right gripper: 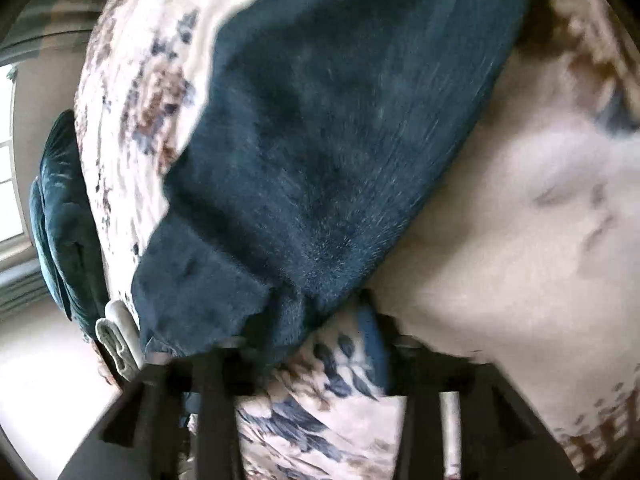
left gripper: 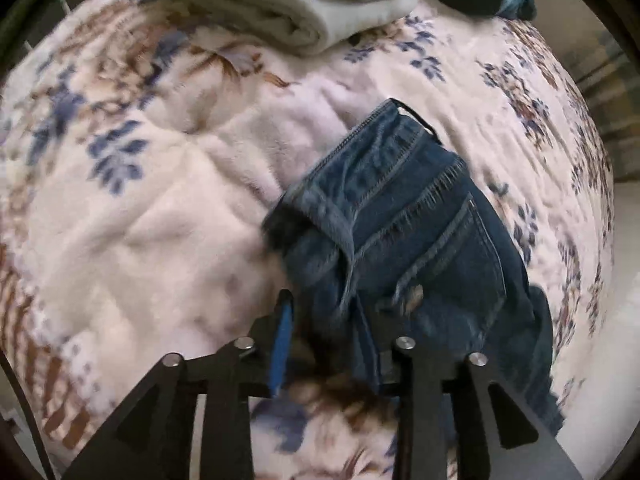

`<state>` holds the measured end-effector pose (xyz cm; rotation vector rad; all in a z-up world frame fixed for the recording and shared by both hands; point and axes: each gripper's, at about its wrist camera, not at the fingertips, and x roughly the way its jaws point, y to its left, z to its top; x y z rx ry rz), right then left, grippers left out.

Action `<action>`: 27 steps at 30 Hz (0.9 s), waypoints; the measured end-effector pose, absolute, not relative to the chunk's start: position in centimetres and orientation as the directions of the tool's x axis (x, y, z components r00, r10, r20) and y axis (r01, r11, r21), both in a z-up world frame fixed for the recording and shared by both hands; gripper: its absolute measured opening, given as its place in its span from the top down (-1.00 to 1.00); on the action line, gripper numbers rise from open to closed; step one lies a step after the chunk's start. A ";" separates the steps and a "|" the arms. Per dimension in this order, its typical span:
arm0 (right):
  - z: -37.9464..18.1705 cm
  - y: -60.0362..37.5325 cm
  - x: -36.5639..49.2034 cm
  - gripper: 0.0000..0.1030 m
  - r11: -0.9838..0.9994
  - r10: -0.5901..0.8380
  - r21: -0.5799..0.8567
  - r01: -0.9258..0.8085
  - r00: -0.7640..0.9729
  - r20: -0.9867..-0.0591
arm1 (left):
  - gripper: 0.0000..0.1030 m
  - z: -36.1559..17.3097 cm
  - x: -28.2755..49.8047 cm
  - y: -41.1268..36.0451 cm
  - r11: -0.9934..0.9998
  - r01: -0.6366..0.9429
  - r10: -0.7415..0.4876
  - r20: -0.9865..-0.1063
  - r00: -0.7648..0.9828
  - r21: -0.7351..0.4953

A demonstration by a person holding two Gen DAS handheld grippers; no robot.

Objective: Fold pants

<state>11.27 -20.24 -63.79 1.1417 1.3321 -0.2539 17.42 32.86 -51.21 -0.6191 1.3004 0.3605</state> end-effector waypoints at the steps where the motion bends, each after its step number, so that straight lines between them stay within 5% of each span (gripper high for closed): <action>1: -63.0 -20.6 10.9 -0.17 0.493 0.425 0.495 0.716 0.299 -0.855 | 0.40 -50.6 16.9 32.5 0.797 -0.569 -0.073 -0.968 0.242 -0.203; 9: -56.9 -18.8 14.7 -0.17 0.671 0.343 0.413 0.616 0.236 -0.909 | 0.20 -46.9 21.7 24.8 0.929 -0.329 -0.061 -0.947 0.317 -0.170; 18: -59.1 -3.4 33.6 -0.15 0.833 0.549 0.549 0.074 0.017 -0.836 | 0.22 -54.8 31.1 24.7 0.963 -0.228 -0.097 -0.975 0.202 -0.143; 20: -61.0 -0.6 35.2 0.05 0.892 0.449 0.452 -0.031 -0.065 -0.891 | 0.41 -55.3 31.0 26.0 0.953 -0.253 -0.111 -0.970 0.215 -0.165; 22: -62.8 -0.3 35.8 0.85 0.937 0.331 0.339 -0.086 -0.088 -0.939 | 0.60 -55.4 30.7 27.2 0.940 -0.278 -0.136 -0.966 0.221 -0.196; 27: -64.0 -7.4 36.0 0.96 0.953 0.289 0.278 0.121 -0.081 -0.954 | 0.58 -53.9 29.9 27.0 0.933 -0.293 -0.143 -0.963 0.229 -0.208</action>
